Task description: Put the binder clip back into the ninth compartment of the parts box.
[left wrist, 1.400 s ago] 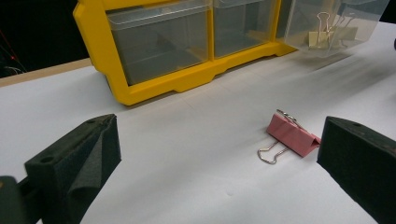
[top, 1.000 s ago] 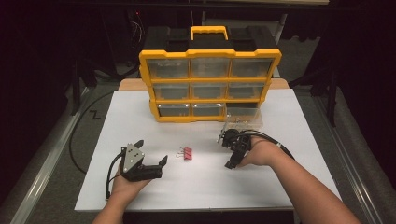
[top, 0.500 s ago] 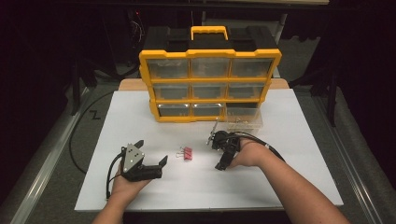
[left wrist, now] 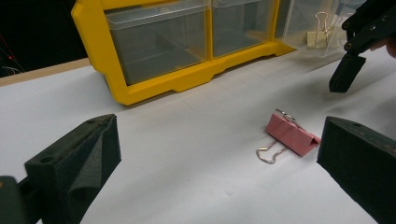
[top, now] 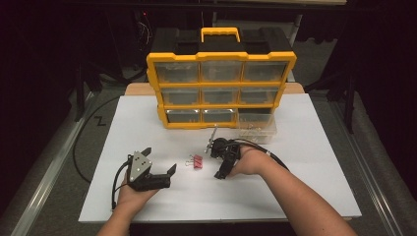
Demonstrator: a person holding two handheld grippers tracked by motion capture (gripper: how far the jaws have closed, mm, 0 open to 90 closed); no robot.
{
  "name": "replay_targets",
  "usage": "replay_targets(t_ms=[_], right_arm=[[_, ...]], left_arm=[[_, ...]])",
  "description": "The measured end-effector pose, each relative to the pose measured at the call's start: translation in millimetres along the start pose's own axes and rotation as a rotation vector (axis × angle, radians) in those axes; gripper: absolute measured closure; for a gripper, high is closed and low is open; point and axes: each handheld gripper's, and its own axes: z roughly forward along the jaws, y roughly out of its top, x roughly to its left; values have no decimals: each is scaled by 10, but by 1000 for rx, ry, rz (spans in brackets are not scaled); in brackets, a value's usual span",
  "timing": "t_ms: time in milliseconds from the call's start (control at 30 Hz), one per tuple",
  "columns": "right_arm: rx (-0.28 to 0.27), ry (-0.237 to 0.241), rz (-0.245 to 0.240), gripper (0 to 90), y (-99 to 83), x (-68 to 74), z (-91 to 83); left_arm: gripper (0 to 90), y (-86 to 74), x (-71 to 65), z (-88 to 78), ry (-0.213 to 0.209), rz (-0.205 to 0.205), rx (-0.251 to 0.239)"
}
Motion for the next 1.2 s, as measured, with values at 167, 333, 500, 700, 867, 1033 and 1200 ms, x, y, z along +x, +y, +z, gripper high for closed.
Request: replay_targets(t_ms=[167, 333, 500, 700, 867, 1033, 1200], right_arm=[[-1, 2, -19, 232, 102, 24, 44], [-24, 6, -27, 253, 186, 42, 53], [-44, -3, -49, 276, 347, 57, 18], [-63, -8, -63, 306, 486, 70, -4], [-101, -12, -60, 409, 635, 63, -10], [-108, -20, -69, 496, 734, 46, -24], [-113, 0, -84, 606, 780, 17, -23]], left_arm=[[3, 0, -1, -1, -2, 2, 2], [3, 0, 0, -1, -3, 2, 2], [3, 1, 0, -2, -4, 3, 4], [3, -1, 2, -4, -5, -2, -1], [3, -3, 5, -3, -7, -5, 0], [3, -4, 8, -4, -8, -6, 2], [3, -4, 16, -6, -9, -9, 2]])
